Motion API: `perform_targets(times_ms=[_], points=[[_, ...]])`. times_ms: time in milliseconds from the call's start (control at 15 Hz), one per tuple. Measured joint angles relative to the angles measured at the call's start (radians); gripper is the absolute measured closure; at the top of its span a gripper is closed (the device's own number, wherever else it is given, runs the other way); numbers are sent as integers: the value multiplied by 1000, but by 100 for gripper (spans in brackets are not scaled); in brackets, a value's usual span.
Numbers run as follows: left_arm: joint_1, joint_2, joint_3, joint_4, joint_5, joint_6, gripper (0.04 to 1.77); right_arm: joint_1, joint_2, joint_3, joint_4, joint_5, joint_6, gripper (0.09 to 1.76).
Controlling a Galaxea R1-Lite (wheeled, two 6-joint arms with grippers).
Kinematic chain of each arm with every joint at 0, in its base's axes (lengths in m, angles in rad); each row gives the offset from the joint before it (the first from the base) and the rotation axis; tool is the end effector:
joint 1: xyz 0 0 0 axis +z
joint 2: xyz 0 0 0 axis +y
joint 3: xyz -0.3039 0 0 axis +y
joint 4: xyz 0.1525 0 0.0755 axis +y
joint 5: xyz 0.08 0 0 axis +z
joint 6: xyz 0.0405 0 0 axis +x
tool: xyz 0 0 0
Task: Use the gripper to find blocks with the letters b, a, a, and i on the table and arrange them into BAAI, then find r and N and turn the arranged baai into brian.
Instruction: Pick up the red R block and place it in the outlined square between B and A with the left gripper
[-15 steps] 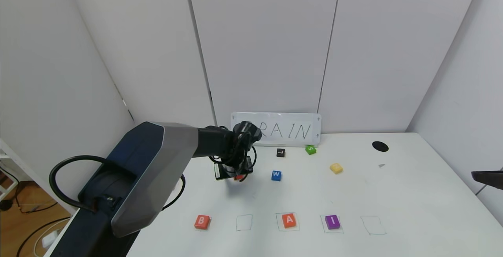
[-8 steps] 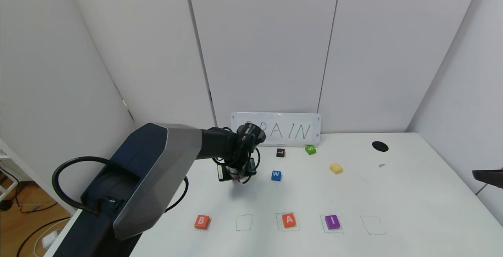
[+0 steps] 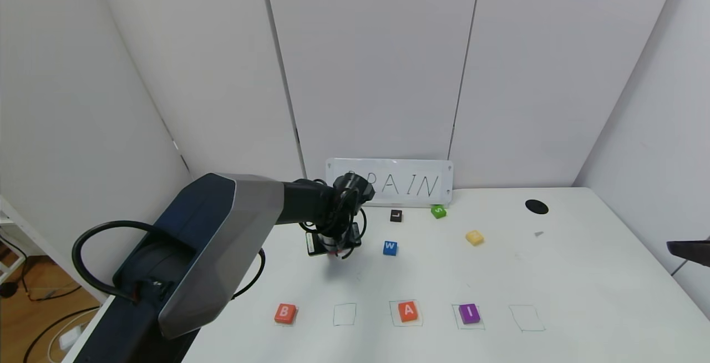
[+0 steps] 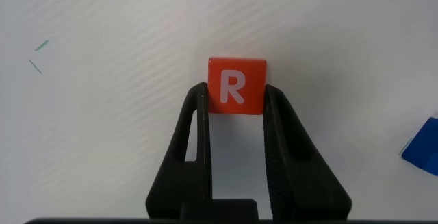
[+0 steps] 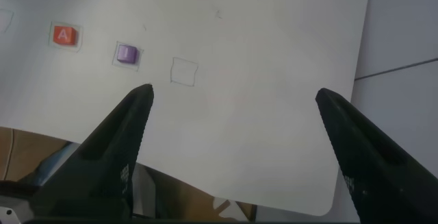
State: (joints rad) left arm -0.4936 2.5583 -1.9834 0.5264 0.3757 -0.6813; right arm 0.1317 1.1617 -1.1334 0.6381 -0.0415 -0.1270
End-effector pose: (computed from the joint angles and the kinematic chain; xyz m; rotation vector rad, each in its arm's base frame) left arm 0.4262 -0.2124 0.0429 -0.1598 0.9688 0.2322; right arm 0.1275 0.0152 0.2755 -0.1799 0.6581 0.1290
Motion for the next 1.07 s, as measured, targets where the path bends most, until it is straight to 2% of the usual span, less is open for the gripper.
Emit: perform_targets(times_ms=[333,467,800,1067], points=[[-4,-24,9,14,0,1,131,0,0,0,0,0,0,14],[-20,-60,47,17,0,7,131,0,0,0,0,0,0,14],[-77,-187,230,-9,-31,29,131,1,-4,1,0,0,-1,14],[-118,-293,429,-136,-41,62,131,1,-5,2,0,0,-1,14]])
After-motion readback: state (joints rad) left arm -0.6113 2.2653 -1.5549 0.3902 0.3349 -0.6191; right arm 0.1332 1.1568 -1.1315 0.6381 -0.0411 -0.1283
